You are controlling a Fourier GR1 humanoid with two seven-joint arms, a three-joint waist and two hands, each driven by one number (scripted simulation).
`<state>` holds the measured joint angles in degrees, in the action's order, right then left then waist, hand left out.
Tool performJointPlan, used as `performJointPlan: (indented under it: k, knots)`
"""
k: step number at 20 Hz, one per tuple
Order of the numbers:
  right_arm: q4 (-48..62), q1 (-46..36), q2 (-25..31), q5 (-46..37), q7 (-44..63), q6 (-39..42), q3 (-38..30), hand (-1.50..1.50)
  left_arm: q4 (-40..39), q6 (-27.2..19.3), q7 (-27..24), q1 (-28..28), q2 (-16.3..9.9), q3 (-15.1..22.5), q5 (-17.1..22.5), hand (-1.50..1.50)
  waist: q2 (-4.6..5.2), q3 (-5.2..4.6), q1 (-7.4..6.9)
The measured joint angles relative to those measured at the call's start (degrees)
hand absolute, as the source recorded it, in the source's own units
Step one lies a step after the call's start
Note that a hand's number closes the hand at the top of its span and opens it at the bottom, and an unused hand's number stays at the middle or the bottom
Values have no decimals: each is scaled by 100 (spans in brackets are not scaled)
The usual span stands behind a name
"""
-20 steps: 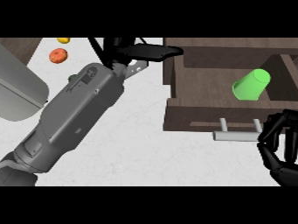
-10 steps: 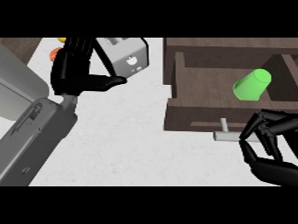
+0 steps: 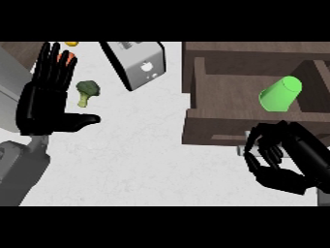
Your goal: Pick up the cup, place it into the drawer and close the drawer
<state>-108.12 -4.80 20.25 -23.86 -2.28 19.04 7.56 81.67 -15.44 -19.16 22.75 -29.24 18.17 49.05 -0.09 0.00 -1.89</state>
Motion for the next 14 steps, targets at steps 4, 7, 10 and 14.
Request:
performJointPlan:
  k: [4, 7, 10, 14]
  knots:
    - [867, -246, -149, -869, -418, -476, 401, 150, 172, 386, -183, -545, -196, -241, 3, -150, 11, 1, 31]
    - [1523, -448, -250, -1233, -699, -730, 465, -150, 329, 581, -197, -896, -251, -419, -44, -150, 12, 0, 73]
    - [2266, -761, -396, -1582, -814, -946, 530, -150, 407, 879, -187, -1167, -342, -635, -8, -150, 16, 0, 84]
    - [3158, -1123, -546, -2017, -950, -1183, 601, -150, 400, 1119, -220, -1421, -315, -854, -85, -150, 18, 1, 105]
